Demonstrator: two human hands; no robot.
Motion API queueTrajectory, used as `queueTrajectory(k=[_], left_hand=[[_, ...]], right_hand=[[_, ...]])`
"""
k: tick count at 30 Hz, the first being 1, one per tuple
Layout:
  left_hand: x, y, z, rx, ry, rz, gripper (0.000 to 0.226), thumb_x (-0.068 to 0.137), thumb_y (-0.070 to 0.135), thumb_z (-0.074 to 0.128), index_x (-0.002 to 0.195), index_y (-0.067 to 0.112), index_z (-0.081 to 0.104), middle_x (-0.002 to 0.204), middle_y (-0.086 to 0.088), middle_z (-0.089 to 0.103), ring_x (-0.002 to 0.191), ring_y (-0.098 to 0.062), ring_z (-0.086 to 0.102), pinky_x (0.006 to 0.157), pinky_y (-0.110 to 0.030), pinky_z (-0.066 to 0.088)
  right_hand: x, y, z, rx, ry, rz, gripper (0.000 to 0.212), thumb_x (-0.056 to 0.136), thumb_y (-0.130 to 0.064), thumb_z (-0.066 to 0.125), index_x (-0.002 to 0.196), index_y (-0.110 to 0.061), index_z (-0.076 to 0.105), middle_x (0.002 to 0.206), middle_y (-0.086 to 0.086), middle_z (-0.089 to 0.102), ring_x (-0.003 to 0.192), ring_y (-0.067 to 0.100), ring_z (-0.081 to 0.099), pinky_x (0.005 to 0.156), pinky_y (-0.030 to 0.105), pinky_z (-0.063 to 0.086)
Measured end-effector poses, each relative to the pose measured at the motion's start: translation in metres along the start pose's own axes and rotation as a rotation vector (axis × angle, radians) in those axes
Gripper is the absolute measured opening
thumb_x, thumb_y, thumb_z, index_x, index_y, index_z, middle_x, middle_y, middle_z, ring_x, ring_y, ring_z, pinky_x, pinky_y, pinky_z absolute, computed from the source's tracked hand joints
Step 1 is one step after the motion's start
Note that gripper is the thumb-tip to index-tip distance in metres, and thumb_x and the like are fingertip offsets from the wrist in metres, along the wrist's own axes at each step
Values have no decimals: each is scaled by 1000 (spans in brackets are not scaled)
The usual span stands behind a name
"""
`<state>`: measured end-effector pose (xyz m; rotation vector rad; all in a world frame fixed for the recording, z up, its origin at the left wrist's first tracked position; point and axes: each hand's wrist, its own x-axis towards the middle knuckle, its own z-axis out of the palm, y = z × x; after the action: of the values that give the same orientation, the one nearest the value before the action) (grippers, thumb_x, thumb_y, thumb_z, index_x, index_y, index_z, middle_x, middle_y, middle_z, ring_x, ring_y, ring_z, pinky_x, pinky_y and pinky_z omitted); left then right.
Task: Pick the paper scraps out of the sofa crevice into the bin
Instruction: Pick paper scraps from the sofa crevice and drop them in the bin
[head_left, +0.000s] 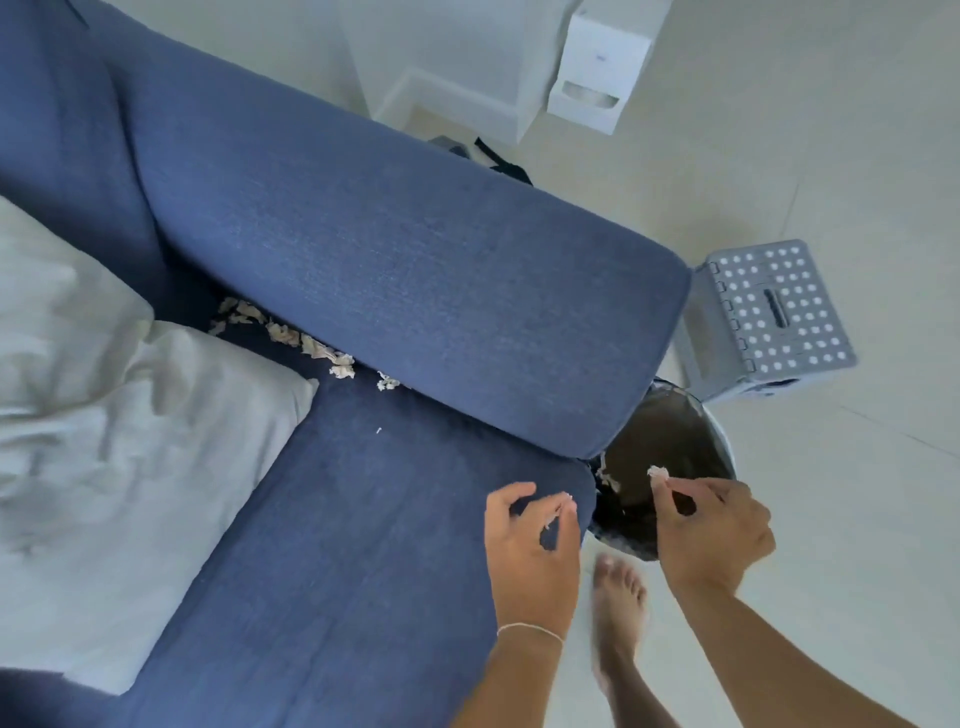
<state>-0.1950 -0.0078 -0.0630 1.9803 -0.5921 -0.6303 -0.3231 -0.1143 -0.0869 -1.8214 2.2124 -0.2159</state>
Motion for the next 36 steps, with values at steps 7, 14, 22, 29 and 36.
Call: queueTrajectory(k=[7, 14, 22, 29, 36], left_hand=[[-1, 18, 69, 175, -218, 113, 17, 90, 37, 60, 93, 28, 75, 104, 16, 49, 92, 1, 56, 80, -6, 44], [19, 24, 111, 292, -318, 93, 20, 94, 34, 60, 104, 25, 74, 111, 13, 58, 96, -1, 59, 83, -23, 54], [24, 28, 92, 363, -327, 76, 35, 94, 42, 56, 121, 24, 69, 125, 9, 62, 113, -6, 56, 98, -22, 47], [2, -11, -12, 310, -55, 90, 18, 97, 29, 54, 110, 29, 67, 107, 17, 54, 99, -2, 50, 87, -18, 43], [36, -44, -161, 338, 16, -36, 26, 98, 30, 51, 120, 27, 64, 118, 18, 52, 100, -5, 56, 90, -31, 51]], right_hand=[[54, 24, 10, -281, -223, -148, 40, 99, -36, 37, 100, -20, 74, 127, 4, 68, 128, 34, 51, 108, 51, 35], [79, 37, -3, -185, -396, -123, 52, 103, -36, 27, 146, -18, 51, 154, 9, 46, 145, 30, 34, 118, 51, 28], [86, 60, -32, -247, -445, -223, 50, 102, -39, 31, 133, -16, 65, 144, 11, 57, 139, 31, 43, 114, 48, 38], [-8, -2, -28, -37, -473, -537, 22, 92, -20, 65, 111, -15, 76, 120, 5, 71, 116, 28, 64, 95, 41, 54], [-99, -128, 3, 152, -450, -681, 19, 89, -16, 70, 108, -13, 75, 99, -2, 65, 94, 25, 61, 82, 35, 54]])
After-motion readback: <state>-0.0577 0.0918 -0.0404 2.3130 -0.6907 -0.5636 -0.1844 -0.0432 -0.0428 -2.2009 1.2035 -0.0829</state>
